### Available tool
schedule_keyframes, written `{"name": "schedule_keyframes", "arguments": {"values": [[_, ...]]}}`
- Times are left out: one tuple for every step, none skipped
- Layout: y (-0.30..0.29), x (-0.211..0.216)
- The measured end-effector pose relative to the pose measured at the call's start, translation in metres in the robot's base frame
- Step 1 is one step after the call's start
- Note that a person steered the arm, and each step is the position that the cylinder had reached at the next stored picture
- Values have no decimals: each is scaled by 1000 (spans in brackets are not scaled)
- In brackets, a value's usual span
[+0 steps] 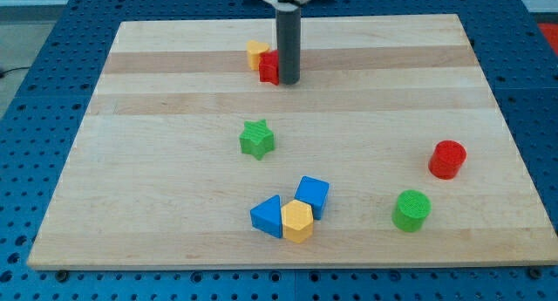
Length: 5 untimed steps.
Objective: Place stars in a diagonal line
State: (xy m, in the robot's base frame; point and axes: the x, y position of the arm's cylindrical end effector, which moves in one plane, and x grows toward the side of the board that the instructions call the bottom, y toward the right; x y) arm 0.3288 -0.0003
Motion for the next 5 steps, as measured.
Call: {"name": "schedule_keyframes", "arguments": {"values": [[-13,36],[-65,43],[-59,-10],[-12,-25],[9,-20]]}}
